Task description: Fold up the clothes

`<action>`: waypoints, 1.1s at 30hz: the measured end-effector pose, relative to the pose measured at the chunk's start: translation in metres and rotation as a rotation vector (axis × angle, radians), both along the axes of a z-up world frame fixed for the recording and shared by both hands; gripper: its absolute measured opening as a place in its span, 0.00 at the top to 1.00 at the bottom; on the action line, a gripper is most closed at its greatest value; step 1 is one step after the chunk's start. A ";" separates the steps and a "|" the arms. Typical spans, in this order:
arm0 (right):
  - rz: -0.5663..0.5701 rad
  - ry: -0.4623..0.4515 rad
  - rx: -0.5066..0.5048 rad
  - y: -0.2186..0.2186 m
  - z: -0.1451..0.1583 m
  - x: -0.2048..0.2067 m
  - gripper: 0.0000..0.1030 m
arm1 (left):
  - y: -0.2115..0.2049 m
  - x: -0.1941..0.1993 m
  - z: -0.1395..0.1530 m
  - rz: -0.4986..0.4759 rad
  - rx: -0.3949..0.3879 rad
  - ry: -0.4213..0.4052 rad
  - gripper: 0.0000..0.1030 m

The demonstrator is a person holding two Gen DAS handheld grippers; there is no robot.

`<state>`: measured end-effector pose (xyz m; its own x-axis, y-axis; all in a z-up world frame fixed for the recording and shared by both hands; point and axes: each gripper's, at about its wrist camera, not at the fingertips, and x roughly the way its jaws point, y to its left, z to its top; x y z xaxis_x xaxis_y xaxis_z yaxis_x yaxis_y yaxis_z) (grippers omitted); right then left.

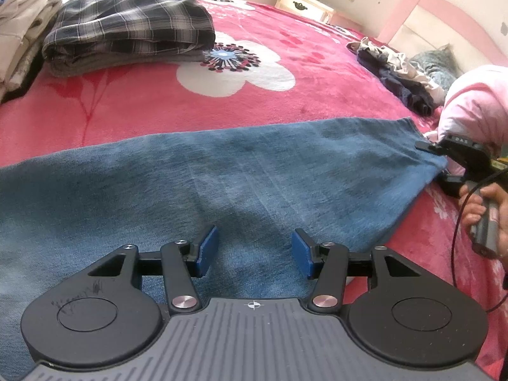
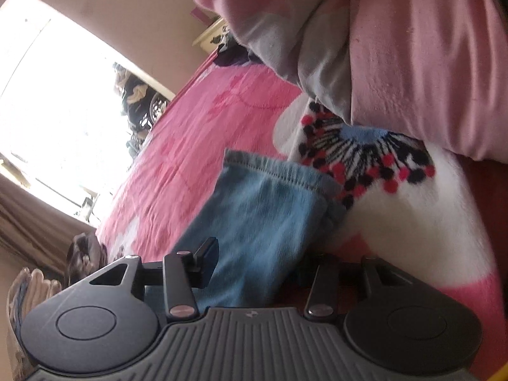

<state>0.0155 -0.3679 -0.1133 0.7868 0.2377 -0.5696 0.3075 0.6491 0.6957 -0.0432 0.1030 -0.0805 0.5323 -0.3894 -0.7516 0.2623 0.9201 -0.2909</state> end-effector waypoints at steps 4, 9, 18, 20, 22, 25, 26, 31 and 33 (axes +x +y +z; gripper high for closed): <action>-0.041 -0.020 0.061 -0.009 -0.006 0.000 0.55 | 0.000 0.000 0.000 -0.001 -0.002 -0.002 0.50; -0.047 -0.019 -0.020 -0.005 0.008 -0.004 0.90 | 0.001 -0.001 0.000 0.002 -0.005 -0.003 0.50; 0.685 -0.504 -0.827 0.152 0.087 -0.019 0.91 | 0.001 0.001 0.002 0.011 -0.007 0.003 0.50; 0.836 -0.571 -0.975 0.187 0.077 -0.033 0.90 | 0.001 0.001 0.002 0.016 -0.009 0.005 0.50; 0.948 -0.566 -1.060 0.206 0.059 -0.041 0.89 | 0.002 0.001 0.002 0.019 -0.013 0.007 0.50; 1.079 -0.531 -1.158 0.223 0.034 -0.049 0.86 | 0.003 0.001 0.002 0.023 -0.019 0.009 0.50; 1.108 -0.533 -1.196 0.225 0.026 -0.057 0.84 | 0.003 0.001 0.002 0.025 -0.021 0.008 0.50; 1.159 -0.560 -1.300 0.226 0.023 -0.072 0.67 | 0.005 0.002 0.001 0.032 -0.038 0.006 0.50; 1.179 -0.544 -1.239 0.220 0.033 -0.079 0.61 | 0.006 0.003 0.001 0.033 -0.042 0.007 0.50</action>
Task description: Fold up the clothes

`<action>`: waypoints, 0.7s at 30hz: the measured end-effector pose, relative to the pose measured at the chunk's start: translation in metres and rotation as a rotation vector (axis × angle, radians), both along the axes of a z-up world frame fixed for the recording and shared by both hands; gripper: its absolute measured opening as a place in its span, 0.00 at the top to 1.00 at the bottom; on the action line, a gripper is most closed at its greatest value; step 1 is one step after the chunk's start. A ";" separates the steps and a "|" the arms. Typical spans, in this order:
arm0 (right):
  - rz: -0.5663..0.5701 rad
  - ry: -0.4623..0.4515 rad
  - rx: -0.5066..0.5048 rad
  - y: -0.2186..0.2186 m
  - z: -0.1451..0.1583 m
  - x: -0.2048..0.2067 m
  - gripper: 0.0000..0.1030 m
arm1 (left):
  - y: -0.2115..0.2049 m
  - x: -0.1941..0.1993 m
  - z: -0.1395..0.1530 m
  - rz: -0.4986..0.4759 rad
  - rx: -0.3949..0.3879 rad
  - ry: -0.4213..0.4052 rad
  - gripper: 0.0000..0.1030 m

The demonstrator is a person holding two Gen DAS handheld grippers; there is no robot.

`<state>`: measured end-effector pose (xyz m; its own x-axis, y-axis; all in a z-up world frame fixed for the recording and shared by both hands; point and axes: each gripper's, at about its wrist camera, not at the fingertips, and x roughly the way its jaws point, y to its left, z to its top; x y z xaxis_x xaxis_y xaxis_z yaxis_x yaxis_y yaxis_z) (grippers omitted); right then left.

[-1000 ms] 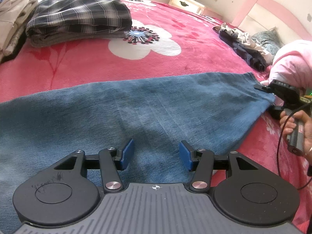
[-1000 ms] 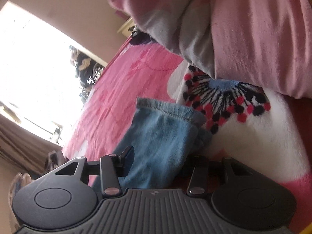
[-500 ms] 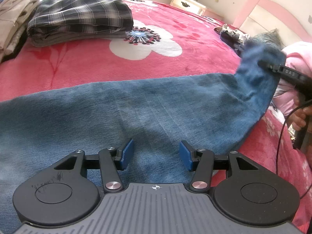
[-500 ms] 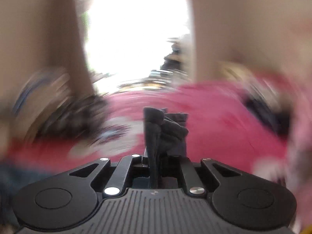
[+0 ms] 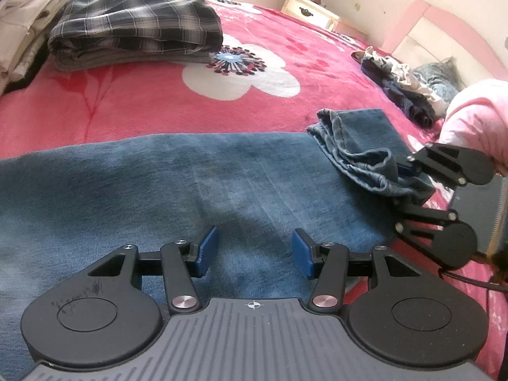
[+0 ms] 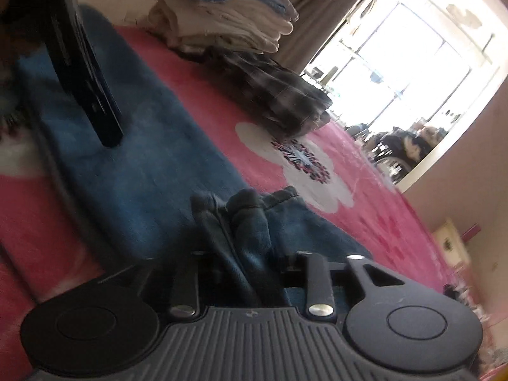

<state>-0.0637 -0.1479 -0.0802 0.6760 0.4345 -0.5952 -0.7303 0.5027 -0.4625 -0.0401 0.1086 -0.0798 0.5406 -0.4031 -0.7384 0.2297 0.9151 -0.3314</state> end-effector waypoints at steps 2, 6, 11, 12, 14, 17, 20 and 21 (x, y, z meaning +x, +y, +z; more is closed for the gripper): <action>0.001 0.087 0.078 -0.006 0.018 0.001 0.59 | 0.001 0.000 0.000 0.001 -0.005 0.000 0.50; 0.003 0.153 0.164 -0.016 0.038 0.003 0.59 | 0.003 0.001 0.000 0.004 -0.016 0.001 0.50; -0.047 0.136 0.213 -0.022 0.051 0.017 0.60 | 0.003 0.001 -0.001 0.004 -0.013 -0.001 0.50; -0.036 0.132 0.182 -0.019 0.047 0.018 0.61 | 0.002 0.001 -0.001 0.004 -0.011 -0.001 0.50; 0.004 0.136 0.131 -0.012 0.037 0.018 0.62 | 0.002 0.001 0.000 0.006 -0.009 -0.001 0.49; 0.009 0.151 0.086 -0.002 0.021 0.020 0.65 | 0.002 0.002 0.000 0.005 -0.007 -0.001 0.49; -0.028 0.175 0.101 -0.001 0.015 0.027 0.92 | 0.001 0.002 0.000 0.007 -0.006 0.000 0.49; -0.037 0.178 0.132 -0.004 0.019 0.027 0.96 | 0.001 0.002 0.000 0.007 -0.005 0.000 0.49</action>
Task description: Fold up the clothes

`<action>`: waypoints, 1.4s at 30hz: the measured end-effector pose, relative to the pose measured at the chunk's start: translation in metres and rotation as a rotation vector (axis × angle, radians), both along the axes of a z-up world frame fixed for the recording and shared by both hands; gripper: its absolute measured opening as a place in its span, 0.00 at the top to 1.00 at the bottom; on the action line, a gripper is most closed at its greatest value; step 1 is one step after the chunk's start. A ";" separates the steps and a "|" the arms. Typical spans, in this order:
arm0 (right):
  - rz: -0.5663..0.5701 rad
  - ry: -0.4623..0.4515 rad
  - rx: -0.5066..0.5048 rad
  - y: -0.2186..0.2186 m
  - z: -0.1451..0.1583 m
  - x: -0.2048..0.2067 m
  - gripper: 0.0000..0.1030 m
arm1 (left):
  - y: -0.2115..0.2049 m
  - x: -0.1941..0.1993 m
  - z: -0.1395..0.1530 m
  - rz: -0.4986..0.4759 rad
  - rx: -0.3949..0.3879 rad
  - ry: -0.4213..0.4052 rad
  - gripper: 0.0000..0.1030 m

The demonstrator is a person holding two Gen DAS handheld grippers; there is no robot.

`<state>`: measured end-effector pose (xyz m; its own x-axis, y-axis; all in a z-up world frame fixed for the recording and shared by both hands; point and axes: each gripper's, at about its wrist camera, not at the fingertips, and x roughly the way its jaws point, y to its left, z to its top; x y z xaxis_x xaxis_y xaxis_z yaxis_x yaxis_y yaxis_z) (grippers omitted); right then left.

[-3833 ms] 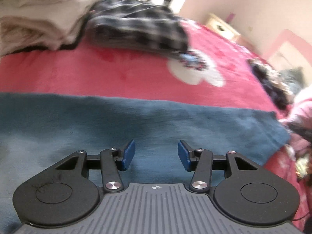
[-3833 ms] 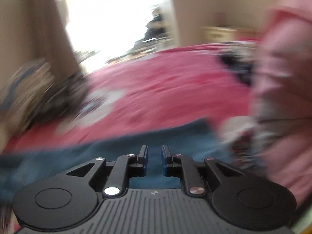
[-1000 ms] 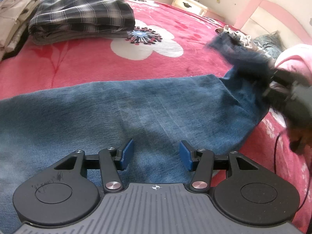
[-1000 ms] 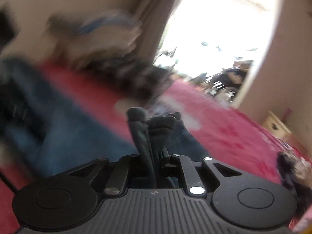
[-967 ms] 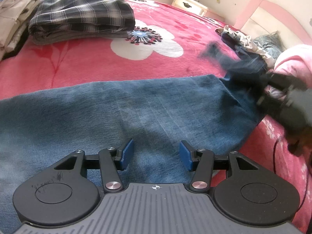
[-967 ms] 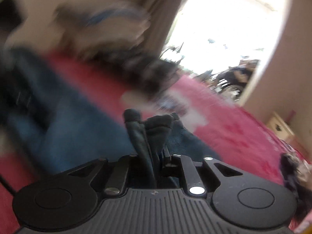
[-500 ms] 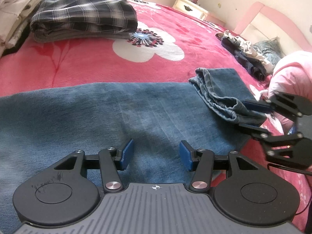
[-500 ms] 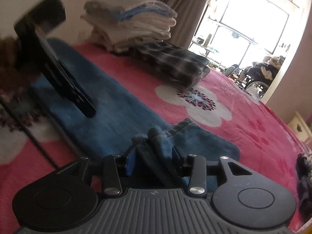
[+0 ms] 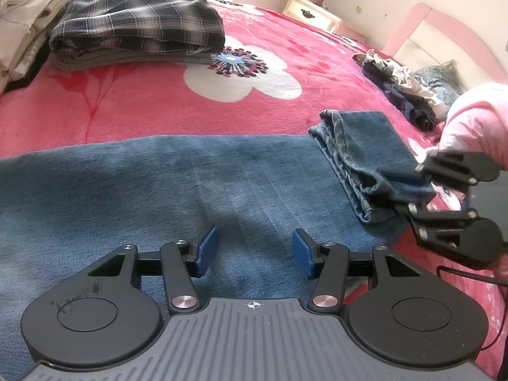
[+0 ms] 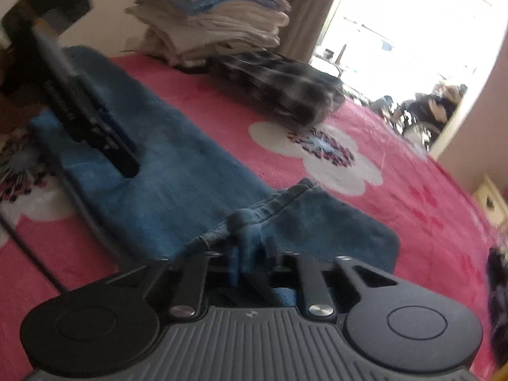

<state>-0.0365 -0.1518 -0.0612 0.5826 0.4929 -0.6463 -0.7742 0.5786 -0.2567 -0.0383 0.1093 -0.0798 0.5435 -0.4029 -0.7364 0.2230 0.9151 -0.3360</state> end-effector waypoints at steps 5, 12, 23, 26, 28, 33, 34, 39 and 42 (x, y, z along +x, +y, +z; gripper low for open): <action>0.001 -0.019 0.100 -0.015 0.023 -0.012 0.97 | 0.001 -0.001 0.000 -0.002 -0.002 -0.001 0.49; 0.052 0.017 -0.019 -0.006 -0.006 -0.018 0.93 | 0.002 0.001 -0.001 -0.003 -0.007 -0.003 0.48; 0.001 0.095 0.053 -0.008 -0.012 -0.017 0.68 | 0.000 0.001 0.000 0.001 -0.001 -0.001 0.47; 0.018 0.050 0.020 -0.001 -0.014 -0.025 0.65 | 0.000 0.001 0.001 0.004 -0.001 0.000 0.47; 0.028 0.004 -0.015 0.004 -0.017 -0.029 0.65 | -0.001 0.000 0.001 0.005 -0.002 0.000 0.47; 0.047 -0.101 -0.098 0.016 -0.027 -0.042 0.64 | -0.001 -0.001 0.000 0.004 0.000 -0.002 0.47; 0.061 -0.129 -0.126 0.018 -0.027 -0.045 0.63 | -0.001 -0.001 0.000 0.005 0.000 -0.002 0.47; 0.140 -0.259 -0.272 0.023 -0.028 -0.058 0.55 | 0.000 -0.001 0.001 0.012 -0.009 0.002 0.47; 0.123 -0.262 -0.276 0.026 -0.030 -0.055 0.58 | 0.000 0.000 0.001 0.015 -0.013 0.002 0.47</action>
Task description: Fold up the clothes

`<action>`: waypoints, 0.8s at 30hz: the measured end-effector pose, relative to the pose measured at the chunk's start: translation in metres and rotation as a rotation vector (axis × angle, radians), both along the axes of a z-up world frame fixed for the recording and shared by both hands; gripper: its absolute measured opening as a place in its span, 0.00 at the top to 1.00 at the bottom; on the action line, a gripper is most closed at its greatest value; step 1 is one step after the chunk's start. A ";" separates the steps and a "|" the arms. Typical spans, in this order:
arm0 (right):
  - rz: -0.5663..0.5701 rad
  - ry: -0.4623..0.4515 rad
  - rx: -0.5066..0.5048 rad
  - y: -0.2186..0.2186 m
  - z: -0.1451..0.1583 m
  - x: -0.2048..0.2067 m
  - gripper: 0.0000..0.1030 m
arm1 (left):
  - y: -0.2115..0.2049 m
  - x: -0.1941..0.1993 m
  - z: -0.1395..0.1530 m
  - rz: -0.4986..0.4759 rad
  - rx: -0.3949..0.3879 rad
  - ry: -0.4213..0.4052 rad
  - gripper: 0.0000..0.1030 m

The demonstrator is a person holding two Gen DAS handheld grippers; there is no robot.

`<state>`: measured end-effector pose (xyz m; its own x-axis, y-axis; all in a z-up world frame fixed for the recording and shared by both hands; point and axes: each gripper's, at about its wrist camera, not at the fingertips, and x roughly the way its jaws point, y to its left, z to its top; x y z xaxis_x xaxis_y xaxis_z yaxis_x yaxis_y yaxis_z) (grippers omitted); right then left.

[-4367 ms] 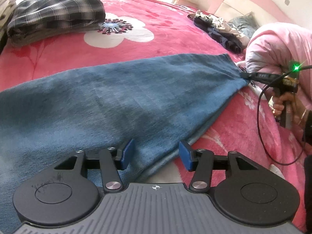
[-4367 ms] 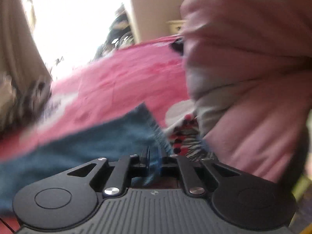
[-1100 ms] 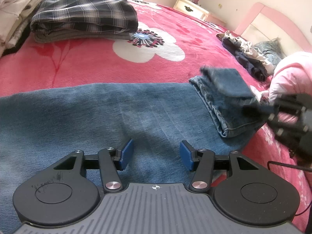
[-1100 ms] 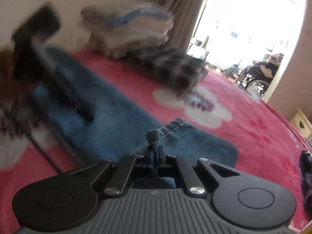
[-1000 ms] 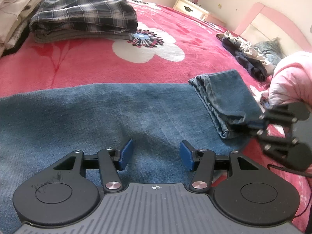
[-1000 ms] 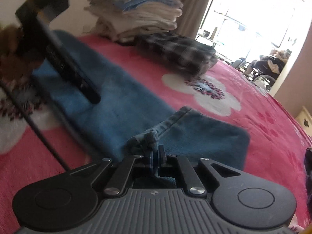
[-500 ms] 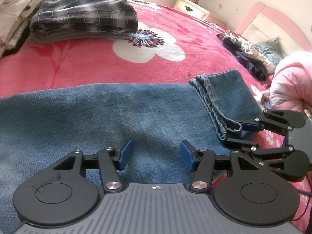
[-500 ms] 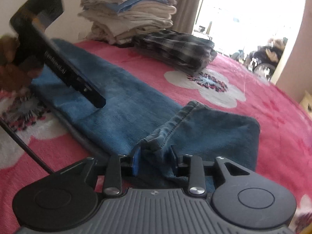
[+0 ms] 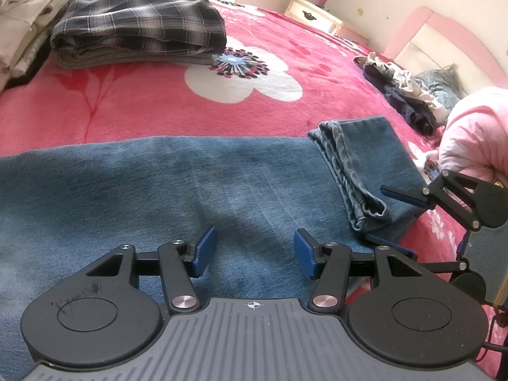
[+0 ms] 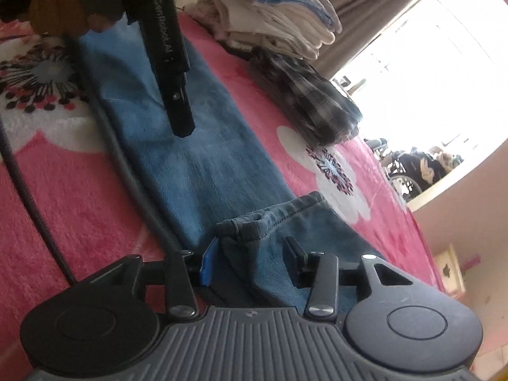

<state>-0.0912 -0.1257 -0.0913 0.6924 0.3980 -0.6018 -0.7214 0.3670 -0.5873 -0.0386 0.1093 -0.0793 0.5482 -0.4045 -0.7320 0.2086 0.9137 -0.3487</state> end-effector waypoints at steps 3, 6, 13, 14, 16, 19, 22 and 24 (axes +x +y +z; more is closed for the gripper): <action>-0.029 -0.023 0.021 0.003 -0.001 0.000 0.64 | 0.000 0.000 0.000 0.000 0.001 -0.001 0.47; -0.054 -0.047 0.006 0.005 -0.005 -0.002 0.76 | 0.001 -0.001 0.000 0.002 -0.005 0.001 0.47; 0.009 -0.179 -0.167 0.009 -0.016 -0.014 0.61 | 0.002 0.001 0.000 0.006 -0.011 0.003 0.47; 0.015 -0.183 -0.180 0.010 -0.019 -0.013 0.61 | 0.002 0.001 0.000 0.006 -0.011 0.003 0.47; 0.021 -0.191 -0.199 0.015 -0.025 -0.008 0.61 | 0.002 0.001 0.000 0.006 -0.009 0.002 0.47; 0.010 -0.180 -0.181 0.021 -0.029 0.000 0.63 | 0.000 0.001 0.001 0.006 -0.005 0.001 0.47; -0.022 -0.125 -0.126 0.021 -0.023 0.006 0.74 | 0.001 0.002 0.001 0.008 -0.007 0.002 0.47; -0.069 -0.080 -0.064 0.018 -0.013 0.008 0.79 | 0.001 0.002 0.001 0.010 -0.007 0.003 0.47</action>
<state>-0.0829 -0.1079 -0.1040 0.7637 0.3097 -0.5663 -0.6455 0.3740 -0.6659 -0.0368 0.1101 -0.0784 0.5499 -0.4042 -0.7309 0.1978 0.9132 -0.3562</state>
